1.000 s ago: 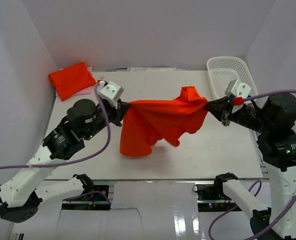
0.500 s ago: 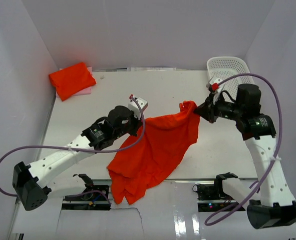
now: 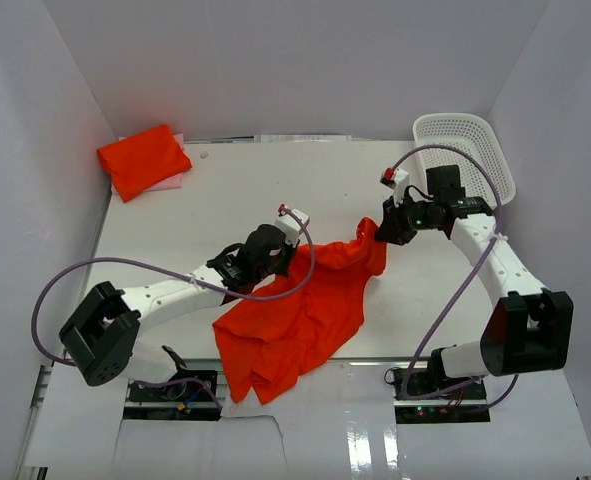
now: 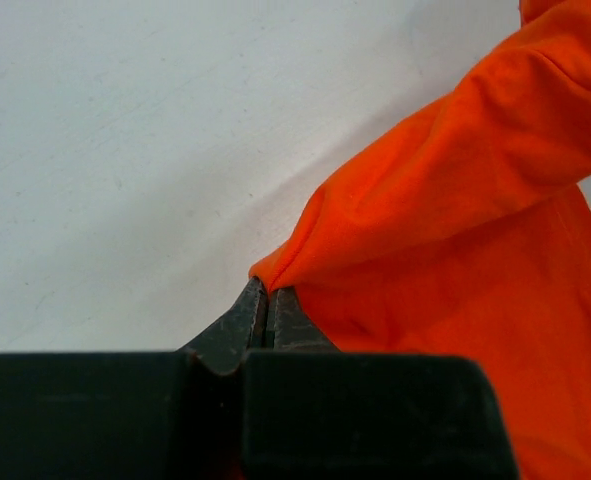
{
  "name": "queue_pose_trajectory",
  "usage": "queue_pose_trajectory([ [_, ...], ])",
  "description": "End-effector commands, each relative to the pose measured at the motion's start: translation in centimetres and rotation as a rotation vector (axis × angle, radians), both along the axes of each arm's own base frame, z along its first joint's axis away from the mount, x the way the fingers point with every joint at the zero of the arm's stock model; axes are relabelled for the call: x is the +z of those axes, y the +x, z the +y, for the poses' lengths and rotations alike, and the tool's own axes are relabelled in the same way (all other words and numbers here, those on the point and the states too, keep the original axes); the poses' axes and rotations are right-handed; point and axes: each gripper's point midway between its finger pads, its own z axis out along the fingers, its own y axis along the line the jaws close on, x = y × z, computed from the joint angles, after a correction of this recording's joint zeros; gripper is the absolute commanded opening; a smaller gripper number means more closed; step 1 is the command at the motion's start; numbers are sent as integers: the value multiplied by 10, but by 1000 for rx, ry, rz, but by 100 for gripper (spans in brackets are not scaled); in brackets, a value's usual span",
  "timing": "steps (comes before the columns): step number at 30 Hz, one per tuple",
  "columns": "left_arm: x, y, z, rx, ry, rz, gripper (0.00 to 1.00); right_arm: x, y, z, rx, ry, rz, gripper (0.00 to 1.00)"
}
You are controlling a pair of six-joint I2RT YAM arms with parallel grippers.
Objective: Fold and stack the t-shirts
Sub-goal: Flatten out the tshirt
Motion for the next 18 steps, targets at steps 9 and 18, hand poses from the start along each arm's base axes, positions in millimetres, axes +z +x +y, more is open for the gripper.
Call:
queue_pose_trajectory([
  [9,60,99,18,166,-9,-229,0,22,101,2,-66,-10,-158,8],
  [18,64,125,19,185,1,-216,29,8,128,1,-107,-22,-161,8],
])
